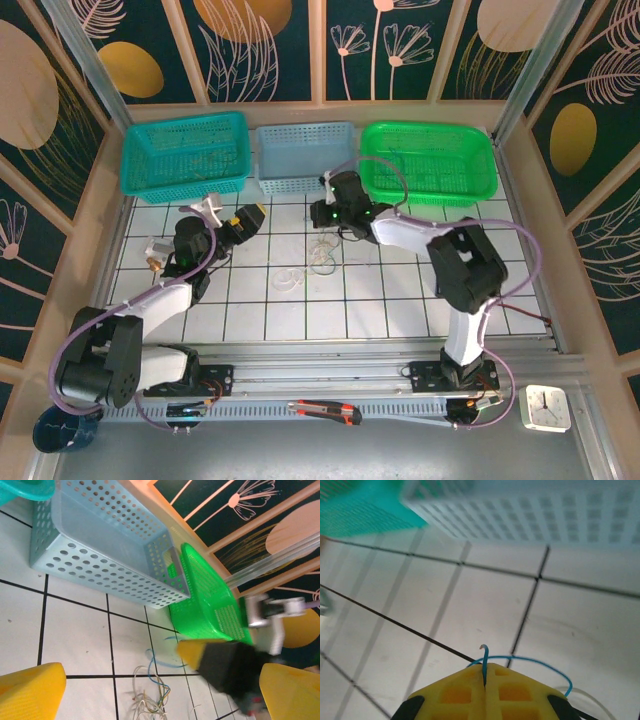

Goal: Untangle the cables

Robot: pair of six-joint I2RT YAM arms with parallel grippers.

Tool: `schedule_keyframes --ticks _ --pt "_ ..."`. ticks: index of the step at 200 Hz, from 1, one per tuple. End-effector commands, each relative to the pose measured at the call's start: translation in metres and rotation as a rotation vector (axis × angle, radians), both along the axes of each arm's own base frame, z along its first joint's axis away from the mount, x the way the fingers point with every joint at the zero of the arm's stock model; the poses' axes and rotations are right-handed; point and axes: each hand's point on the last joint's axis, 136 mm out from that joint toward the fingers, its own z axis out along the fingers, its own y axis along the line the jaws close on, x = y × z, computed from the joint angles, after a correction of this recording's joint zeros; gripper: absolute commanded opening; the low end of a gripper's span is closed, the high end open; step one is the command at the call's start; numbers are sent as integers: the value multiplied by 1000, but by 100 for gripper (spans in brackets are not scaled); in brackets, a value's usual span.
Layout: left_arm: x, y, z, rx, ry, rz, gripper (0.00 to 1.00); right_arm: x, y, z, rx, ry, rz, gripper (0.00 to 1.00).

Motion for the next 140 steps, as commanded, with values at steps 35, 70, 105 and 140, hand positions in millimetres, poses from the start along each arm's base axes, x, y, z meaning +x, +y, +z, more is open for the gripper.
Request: schedule_keyframes --ticks 35,70,105,140 --pt "1 -19 37 24 -197 -93 99 -22 -10 129 138 -200 28 0" --pt "1 -46 35 99 -236 -176 99 -36 -19 172 204 -265 28 0" --pt "-1 -81 19 180 -245 -263 99 -50 -22 205 265 -305 45 0" --pt "-4 -106 -1 231 -235 -313 99 -65 -21 233 318 -339 67 0"
